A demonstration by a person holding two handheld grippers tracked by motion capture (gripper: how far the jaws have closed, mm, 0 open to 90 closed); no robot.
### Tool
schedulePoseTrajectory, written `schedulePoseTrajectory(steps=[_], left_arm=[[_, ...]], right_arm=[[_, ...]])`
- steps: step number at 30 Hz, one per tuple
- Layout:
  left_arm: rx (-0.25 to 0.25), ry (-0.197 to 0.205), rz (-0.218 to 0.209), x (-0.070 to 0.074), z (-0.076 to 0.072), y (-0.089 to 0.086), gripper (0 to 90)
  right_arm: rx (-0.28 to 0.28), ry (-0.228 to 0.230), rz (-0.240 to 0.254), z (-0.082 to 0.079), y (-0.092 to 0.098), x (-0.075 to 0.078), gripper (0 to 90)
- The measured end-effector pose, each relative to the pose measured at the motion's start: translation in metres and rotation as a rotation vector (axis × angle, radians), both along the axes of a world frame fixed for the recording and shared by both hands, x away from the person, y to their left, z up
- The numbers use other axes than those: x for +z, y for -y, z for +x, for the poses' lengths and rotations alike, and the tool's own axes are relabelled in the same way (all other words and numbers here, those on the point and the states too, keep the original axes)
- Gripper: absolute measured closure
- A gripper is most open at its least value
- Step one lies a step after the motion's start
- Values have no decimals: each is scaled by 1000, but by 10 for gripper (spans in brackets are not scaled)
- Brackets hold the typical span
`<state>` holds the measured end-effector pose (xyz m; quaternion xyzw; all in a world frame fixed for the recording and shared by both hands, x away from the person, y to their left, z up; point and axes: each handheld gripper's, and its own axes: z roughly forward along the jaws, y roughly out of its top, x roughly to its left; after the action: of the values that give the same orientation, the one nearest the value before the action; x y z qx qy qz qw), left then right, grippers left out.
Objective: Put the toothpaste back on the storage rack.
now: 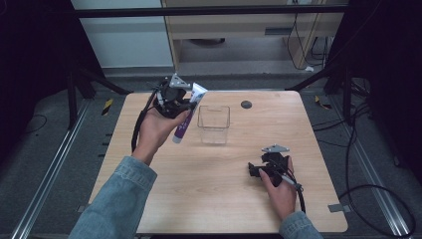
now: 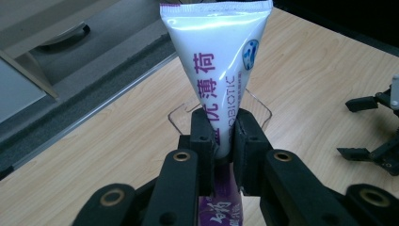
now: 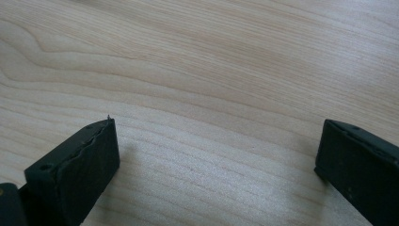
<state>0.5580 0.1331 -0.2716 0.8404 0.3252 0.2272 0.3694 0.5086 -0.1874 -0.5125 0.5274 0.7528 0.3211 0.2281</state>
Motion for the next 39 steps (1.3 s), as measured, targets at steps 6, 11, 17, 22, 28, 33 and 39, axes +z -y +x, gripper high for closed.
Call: schedulePoseTrajectory(steps=[6, 11, 17, 22, 28, 33, 39], left_arm=[[5, 10, -10, 4, 4, 1, 799], [3, 20, 17, 9, 7, 7, 799], [10, 14, -5, 14, 14, 13, 799], [16, 25, -1, 20, 20, 21, 799], [-5, 44, 78, 21, 23, 35, 799], [-12, 40, 50, 21, 27, 41, 800], [-11, 34, -19, 19, 34, 44, 800]], right_arm=[[0, -2, 2, 0, 0, 0, 4], [-1, -2, 1, 0, 0, 0, 4], [1, -2, 0, 0, 0, 0, 4], [-2, -3, 3, 0, 0, 0, 4], [-1, -3, 2, 0, 0, 0, 4], [0, -3, 1, 0, 0, 0, 4], [0, -1, 1, 0, 0, 0, 5]])
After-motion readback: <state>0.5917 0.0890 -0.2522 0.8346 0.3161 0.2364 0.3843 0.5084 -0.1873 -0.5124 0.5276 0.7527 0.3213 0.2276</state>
